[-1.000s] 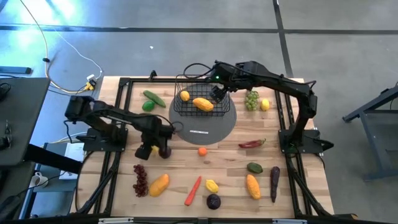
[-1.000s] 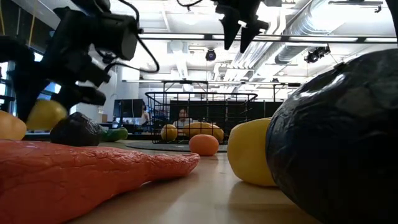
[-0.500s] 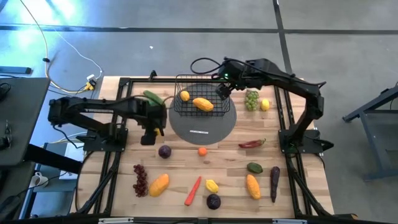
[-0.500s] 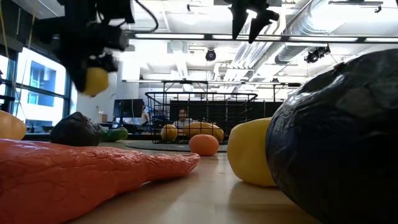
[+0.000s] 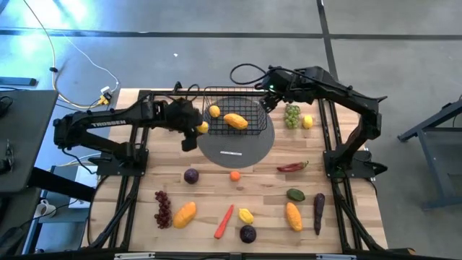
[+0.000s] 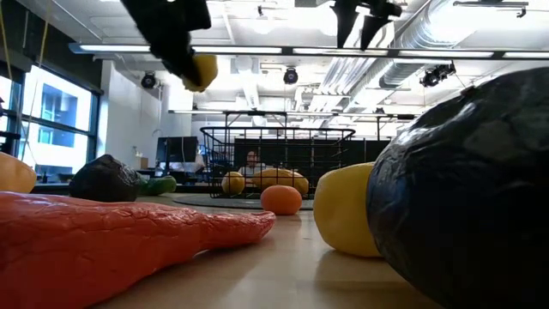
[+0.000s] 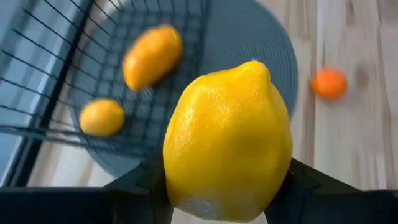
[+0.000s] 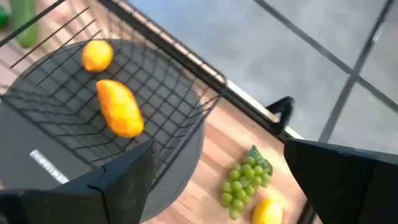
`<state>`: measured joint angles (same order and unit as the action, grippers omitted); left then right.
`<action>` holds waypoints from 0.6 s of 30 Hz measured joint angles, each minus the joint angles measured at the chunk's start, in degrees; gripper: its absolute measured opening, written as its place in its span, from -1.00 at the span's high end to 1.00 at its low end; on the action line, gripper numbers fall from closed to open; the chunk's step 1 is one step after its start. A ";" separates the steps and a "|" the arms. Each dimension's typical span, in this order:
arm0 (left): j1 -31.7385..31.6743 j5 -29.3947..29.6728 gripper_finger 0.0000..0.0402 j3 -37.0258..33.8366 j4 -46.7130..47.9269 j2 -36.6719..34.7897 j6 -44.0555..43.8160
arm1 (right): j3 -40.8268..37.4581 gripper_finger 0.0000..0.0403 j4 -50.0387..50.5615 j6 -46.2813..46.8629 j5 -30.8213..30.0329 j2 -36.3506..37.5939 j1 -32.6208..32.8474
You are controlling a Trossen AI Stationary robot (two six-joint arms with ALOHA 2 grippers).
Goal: Build produce basket
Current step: Put the yellow lemon into the basket
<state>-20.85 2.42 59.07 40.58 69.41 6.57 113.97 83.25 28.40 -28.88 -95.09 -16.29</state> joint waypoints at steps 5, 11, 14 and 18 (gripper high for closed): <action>-2.11 0.17 0.15 0.00 -4.99 0.11 -1.04 | 0.00 -0.66 1.60 1.40 -3.08 1.86 -0.02; -4.33 3.94 0.15 0.00 -12.07 0.17 -2.27 | 0.00 -0.66 2.28 1.33 -6.25 3.81 -0.55; -5.66 4.67 0.15 0.00 -15.78 0.17 -3.41 | 0.02 -0.66 2.54 1.01 -7.48 4.44 -0.96; -7.67 4.42 0.15 0.00 -19.17 0.23 -3.39 | 0.02 -0.66 2.55 -2.10 -8.20 4.57 -2.21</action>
<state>-28.52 6.83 59.07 21.41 69.64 3.18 113.99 85.80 26.30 -37.08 -90.52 -18.50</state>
